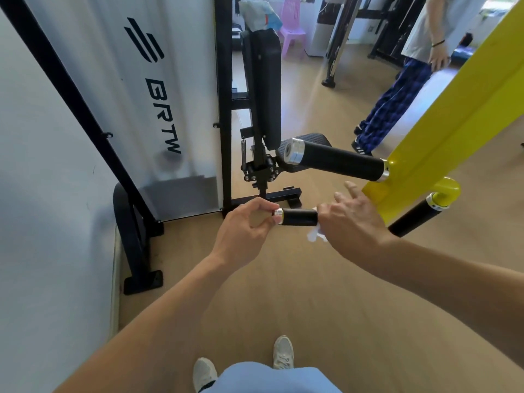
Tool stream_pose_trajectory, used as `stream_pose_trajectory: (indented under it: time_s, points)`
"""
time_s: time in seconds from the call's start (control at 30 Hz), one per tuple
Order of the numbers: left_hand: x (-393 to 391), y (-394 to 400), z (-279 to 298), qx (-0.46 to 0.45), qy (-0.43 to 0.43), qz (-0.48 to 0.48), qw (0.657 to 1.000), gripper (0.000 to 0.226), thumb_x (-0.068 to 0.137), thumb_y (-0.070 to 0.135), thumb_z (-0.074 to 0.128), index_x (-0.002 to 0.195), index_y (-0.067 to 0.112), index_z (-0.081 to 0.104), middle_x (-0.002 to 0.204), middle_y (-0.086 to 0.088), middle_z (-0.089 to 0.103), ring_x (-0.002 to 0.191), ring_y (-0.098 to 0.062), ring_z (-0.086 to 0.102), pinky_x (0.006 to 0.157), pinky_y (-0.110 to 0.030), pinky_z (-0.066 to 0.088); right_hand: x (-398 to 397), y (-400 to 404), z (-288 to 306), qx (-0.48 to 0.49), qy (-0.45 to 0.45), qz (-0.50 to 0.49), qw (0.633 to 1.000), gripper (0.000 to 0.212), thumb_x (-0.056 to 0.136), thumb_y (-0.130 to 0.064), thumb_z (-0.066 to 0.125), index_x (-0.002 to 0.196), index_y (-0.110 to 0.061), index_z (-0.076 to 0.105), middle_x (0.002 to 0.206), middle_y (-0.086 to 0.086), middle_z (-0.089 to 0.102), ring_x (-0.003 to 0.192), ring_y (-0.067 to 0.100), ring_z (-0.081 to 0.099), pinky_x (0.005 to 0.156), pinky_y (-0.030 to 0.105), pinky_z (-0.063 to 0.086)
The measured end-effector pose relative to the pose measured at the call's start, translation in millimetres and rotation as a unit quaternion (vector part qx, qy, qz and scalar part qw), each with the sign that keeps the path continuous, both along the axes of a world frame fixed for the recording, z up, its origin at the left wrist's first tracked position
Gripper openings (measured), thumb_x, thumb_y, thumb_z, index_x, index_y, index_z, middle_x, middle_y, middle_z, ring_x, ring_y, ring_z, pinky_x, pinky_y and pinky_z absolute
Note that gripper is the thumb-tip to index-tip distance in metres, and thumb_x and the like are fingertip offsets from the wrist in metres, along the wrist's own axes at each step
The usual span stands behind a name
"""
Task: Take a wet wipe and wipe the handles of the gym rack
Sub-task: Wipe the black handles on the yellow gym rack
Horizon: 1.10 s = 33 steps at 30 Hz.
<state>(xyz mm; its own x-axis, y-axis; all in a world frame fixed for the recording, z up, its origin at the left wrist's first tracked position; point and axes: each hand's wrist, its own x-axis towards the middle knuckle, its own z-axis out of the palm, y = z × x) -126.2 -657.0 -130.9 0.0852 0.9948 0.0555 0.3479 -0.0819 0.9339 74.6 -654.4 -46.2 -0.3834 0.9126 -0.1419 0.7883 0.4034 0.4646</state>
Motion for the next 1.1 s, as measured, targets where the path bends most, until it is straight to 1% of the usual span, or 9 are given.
stream_pose_trajectory:
  time_s: [0.07,0.17,0.33,0.43,0.6,0.67,0.9,1.0,1.1]
  points:
    - [-0.7,-0.5,2.3,-0.002,-0.012,0.000,1.000,0.009,0.091,0.038,0.072,0.100,0.036,0.071,0.093,0.015,0.072,0.065,-0.001,0.057,0.063,-0.030,0.048,-13.4,6.9,-10.7,-0.029,0.131,0.054,0.990,0.025,0.099,-0.037,0.054,0.113,-0.018,0.064,0.105,0.000,0.073,0.101,0.021,0.068,0.111,0.040,0.035]
    - [-4.0,-1.3,2.3,-0.002,-0.012,-0.003,1.000,0.011,0.092,0.039,0.072,0.102,0.036,0.071,0.098,0.017,0.073,0.091,-0.006,0.067,0.082,-0.039,0.058,-25.7,8.5,-27.9,-0.042,0.221,0.085,0.971,0.032,0.096,-0.043,0.060,0.116,-0.018,0.063,0.105,-0.002,0.073,0.094,0.019,0.070,0.099,0.036,0.046]
    - [-5.7,-3.4,-2.9,-0.003,0.004,-0.015,1.000,0.014,0.093,0.038,0.070,0.106,0.039,0.068,0.104,0.020,0.070,0.104,-0.009,0.064,0.092,-0.048,0.056,5.9,-9.6,-9.1,0.021,-0.002,-0.007,1.000,0.034,0.103,-0.021,0.043,0.131,-0.008,0.056,0.122,0.013,0.067,0.130,0.037,0.052,0.118,0.054,0.016]
    - [0.9,-7.1,-1.9,0.001,-0.014,-0.012,1.000,0.013,0.093,0.034,0.070,0.106,0.036,0.068,0.105,0.019,0.070,0.104,-0.008,0.064,0.092,-0.046,0.057,13.1,-15.3,-2.2,0.029,-0.069,-0.020,0.997,0.032,0.104,-0.018,0.042,0.129,-0.005,0.057,0.118,0.016,0.069,0.126,0.041,0.054,0.119,0.057,0.014]
    - [7.5,-12.0,1.3,0.003,-0.023,-0.002,1.000,0.012,0.094,0.033,0.069,0.107,0.032,0.069,0.104,0.017,0.073,0.102,-0.010,0.068,0.092,-0.046,0.058,-21.6,-5.2,-20.7,-0.031,0.221,0.078,0.972,0.025,0.098,-0.033,0.059,0.116,-0.017,0.066,0.109,0.000,0.074,0.102,0.021,0.070,0.104,0.040,0.042]
    - [6.2,-12.8,2.0,0.004,-0.016,0.000,1.000,0.011,0.095,0.035,0.068,0.106,0.035,0.068,0.104,0.016,0.073,0.102,-0.012,0.068,0.091,-0.047,0.058,-24.3,-2.6,-23.5,-0.049,0.256,0.067,0.963,0.028,0.097,-0.036,0.060,0.118,-0.019,0.065,0.113,-0.002,0.073,0.105,0.020,0.069,0.102,0.038,0.044]
    - [5.7,-20.4,6.2,0.000,-0.010,0.043,0.999,0.009,0.094,0.037,0.068,0.103,0.039,0.067,0.102,0.020,0.071,0.084,-0.030,0.065,0.073,-0.034,0.056,1.7,-17.0,4.8,0.002,-0.114,-0.041,0.993,0.031,0.103,-0.023,0.043,0.123,-0.005,0.059,0.115,0.017,0.069,0.123,0.041,0.054,0.116,0.057,0.022]
    - [8.9,-24.3,7.4,0.002,-0.009,0.055,0.998,0.009,0.095,0.036,0.068,0.103,0.036,0.068,0.099,0.018,0.072,0.083,-0.013,0.066,0.068,-0.019,0.050,-11.3,-11.2,-3.3,-0.012,0.026,0.020,0.999,0.028,0.103,-0.027,0.045,0.118,-0.011,0.062,0.107,0.010,0.071,0.105,0.034,0.064,0.109,0.052,0.033]
    - [10.0,-26.3,9.5,-0.002,-0.013,0.048,0.999,0.011,0.095,0.037,0.065,0.106,0.034,0.068,0.102,0.020,0.073,0.097,0.000,0.067,0.080,-0.012,0.049,-30.3,-4.7,-18.4,-0.028,0.185,0.101,0.977,0.028,0.101,-0.035,0.051,0.114,-0.014,0.064,0.108,0.004,0.074,0.100,0.025,0.069,0.101,0.044,0.043]
